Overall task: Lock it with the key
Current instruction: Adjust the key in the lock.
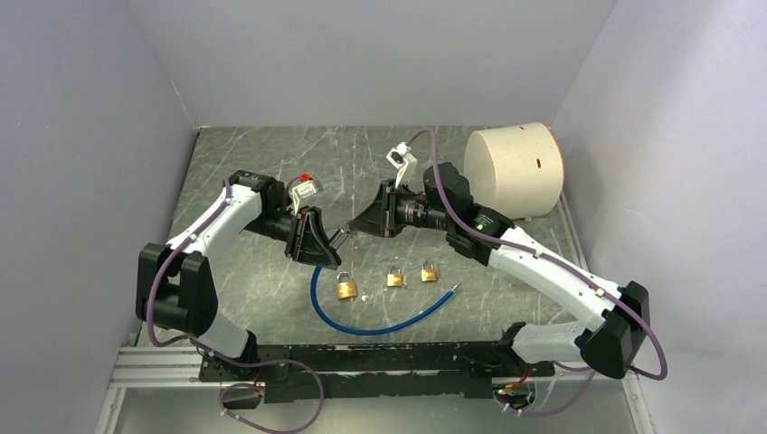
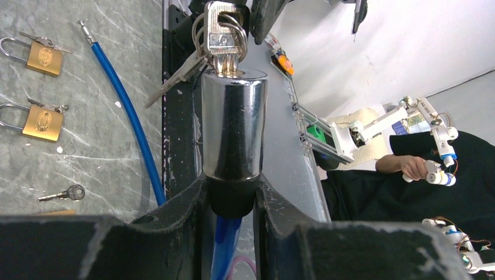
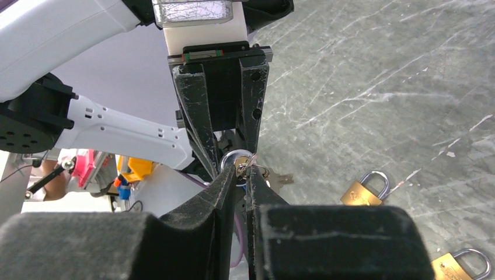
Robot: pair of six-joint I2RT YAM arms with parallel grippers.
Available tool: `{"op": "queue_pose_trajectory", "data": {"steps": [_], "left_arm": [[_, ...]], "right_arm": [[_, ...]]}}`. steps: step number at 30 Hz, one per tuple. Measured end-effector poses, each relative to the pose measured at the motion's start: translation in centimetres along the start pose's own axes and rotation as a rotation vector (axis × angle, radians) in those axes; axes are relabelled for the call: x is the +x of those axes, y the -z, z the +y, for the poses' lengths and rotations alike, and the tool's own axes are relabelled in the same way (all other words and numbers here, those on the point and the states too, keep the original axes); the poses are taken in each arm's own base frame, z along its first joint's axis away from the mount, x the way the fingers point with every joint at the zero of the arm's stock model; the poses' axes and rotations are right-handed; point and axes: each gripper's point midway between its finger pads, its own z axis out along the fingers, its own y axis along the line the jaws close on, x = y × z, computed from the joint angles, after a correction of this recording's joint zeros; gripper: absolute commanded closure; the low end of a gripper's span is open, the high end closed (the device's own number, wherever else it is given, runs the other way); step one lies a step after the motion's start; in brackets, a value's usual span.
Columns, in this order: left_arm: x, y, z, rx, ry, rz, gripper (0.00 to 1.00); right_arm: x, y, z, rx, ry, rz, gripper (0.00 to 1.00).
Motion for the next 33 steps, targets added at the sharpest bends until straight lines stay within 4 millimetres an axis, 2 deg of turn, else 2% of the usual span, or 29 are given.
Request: {"op": "queue_pose_trajectory", "data": {"steps": [6, 13, 19, 28, 33], "left_arm": [[0.0, 0.0, 0.0, 0.0, 0.0, -0.001, 0.97], [-0.1, 0.0, -0.1, 0.005, 0.0, -0.009, 0.98], [-0.2, -0.1, -0.2, 0.007, 0.0, -0.013, 0.98], [-0.6, 0.2, -0.1, -0.001, -0.009, -0.021, 0.98], [-1.3, 0.5, -0.1, -0.01, -0.028, -0.03, 0.98]], "right_arm": [[-0.3, -0.3, 0.7, -0.016, -0.029, -0.007, 0.84], [-0.9, -0.8, 1.5, -0.037, -0.155, -0.027, 0.82], [-1.0, -0.7, 1.4, -0.003, -0.243, -0.034, 0.74], [-0.8, 1.7, 1.1, 0.076, -0.224, -0.08, 0.51], [0.2, 3.0, 1.0, 0.044, -0.18, -0.104, 0.54]]}}
